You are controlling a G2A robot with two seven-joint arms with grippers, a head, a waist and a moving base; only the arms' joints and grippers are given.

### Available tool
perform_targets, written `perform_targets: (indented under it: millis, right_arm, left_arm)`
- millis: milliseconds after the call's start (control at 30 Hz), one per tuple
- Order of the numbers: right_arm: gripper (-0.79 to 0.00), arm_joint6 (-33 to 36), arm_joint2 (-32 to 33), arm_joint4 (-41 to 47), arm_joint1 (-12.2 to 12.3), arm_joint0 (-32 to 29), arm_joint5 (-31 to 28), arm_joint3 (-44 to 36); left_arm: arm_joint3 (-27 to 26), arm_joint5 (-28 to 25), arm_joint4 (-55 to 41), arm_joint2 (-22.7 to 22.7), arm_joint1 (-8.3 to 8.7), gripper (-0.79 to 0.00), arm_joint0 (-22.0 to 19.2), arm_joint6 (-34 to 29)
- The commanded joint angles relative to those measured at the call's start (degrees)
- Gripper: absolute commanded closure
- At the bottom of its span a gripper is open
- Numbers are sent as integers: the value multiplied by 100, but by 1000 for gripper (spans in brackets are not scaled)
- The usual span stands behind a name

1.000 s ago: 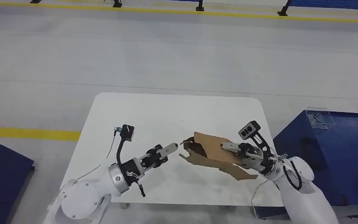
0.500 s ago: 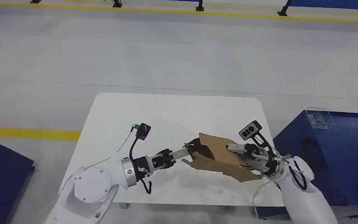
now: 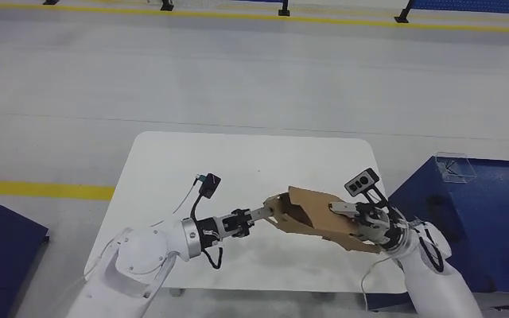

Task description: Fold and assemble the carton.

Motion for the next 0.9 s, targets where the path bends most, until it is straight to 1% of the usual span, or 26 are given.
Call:
perform_targets:
  millis: [0,100,200,267,367,467,500,600,633,767,867]
  right_arm:
    - [0,-15,40,7,-1,-16,-15,-9]
    - [0,-120,102,-98,-4,-46,-133,-41]
    - [0,-327,165,-374,-3,-95,-322,-110]
    - [0,-580,248,-837,6,-136,-585,-182]
    - [0,-914,355,-1267,7,-234,-912,-324]
    - [0,-1060,428,-1443,7,-347,-1027,-465]
    - [0,-1103,459,-1498,8,-373,-1053,-498]
    - [0,-1143,486,-1615,9,-440,-1076,-614]
    - [0,-1170,476,-1663,7,-466,-1090,-650]
    - [0,-1160,391,-1775,-2,-537,-1090,-753]
    - [0,-1119,343,-1820,-7,-586,-1110,-787]
  left_arm:
    - [54,54,-31,32,-3,-785,-37,-1]
    - [37,7,-100,15,-9,-785,-37,136]
    - [-101,-56,-175,-122,4,-785,119,360]
    - [-234,-151,-284,-254,13,-785,301,555]
    - [-444,-353,-453,-462,30,-785,588,782]
    - [-678,-518,-346,-562,54,-785,841,914]
    - [-726,-461,-235,-555,63,-785,900,940]
    - [-914,-185,234,-318,92,-785,802,552]
    - [-951,-121,379,-248,96,-785,753,509]
    - [-1018,134,670,35,84,-785,627,491]
    - [-972,263,681,148,67,-785,527,539]
